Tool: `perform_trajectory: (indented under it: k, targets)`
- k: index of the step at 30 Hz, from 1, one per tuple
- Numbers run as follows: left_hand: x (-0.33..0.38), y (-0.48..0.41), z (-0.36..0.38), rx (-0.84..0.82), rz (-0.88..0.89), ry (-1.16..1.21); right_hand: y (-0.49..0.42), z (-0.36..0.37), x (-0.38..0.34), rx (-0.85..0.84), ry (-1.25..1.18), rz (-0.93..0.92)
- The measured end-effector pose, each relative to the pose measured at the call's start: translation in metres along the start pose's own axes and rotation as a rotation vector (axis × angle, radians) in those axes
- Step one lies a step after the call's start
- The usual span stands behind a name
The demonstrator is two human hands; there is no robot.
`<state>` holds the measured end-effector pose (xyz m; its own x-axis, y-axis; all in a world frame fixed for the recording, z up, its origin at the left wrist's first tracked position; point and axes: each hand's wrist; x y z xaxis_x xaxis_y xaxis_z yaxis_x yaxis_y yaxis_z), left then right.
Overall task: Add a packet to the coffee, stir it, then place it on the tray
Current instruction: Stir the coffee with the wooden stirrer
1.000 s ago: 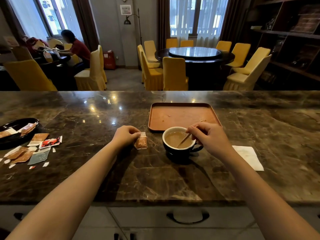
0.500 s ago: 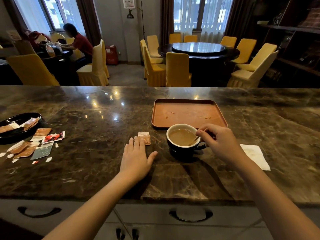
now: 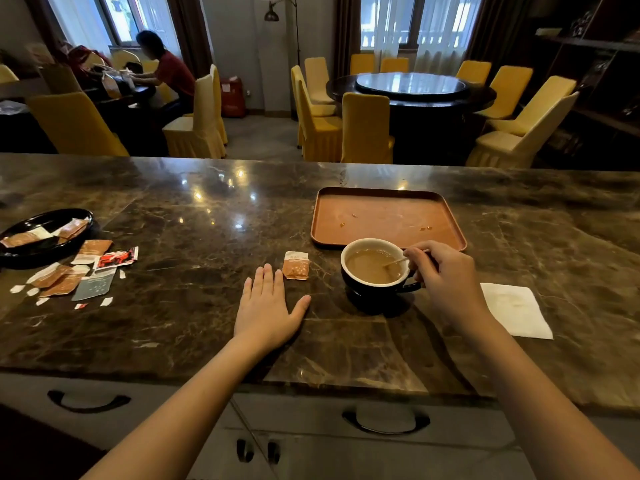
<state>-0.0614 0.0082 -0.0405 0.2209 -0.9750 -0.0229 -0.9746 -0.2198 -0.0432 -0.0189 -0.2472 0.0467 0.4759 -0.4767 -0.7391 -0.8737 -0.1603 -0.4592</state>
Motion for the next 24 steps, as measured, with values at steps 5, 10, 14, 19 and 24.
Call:
perform_trajectory:
  k: [5, 10, 14, 19, 24]
  targets:
    - [0.000, 0.001, 0.000, 0.002, 0.001, -0.004, 0.002, 0.014, -0.007, -0.043, -0.061, 0.030]
    - [-0.001, 0.001, 0.002, 0.004, 0.002, -0.011, 0.002, 0.011, -0.016, -0.154, -0.141, 0.060]
    - [-0.001, 0.000, 0.003, 0.011, 0.005, -0.009, -0.008, -0.006, -0.022, -0.237, -0.084, 0.017]
    - [-0.001, 0.000, 0.003, 0.012, 0.002, -0.013, -0.022, -0.018, -0.017, -0.165, 0.082, -0.036]
    - [-0.001, 0.000, 0.005, 0.025, 0.000, -0.013, -0.024, -0.005, -0.007, -0.040, 0.037, -0.033]
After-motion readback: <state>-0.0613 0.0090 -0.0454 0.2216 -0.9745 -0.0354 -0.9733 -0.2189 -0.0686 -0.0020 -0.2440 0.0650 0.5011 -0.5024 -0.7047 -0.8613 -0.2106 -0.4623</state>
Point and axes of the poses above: each hand's wrist, its own y-axis away from the middle knuckle, its own z-axis out of the palm, x = y × z, and after that the axes turned 9 degrees about -y, right-handed
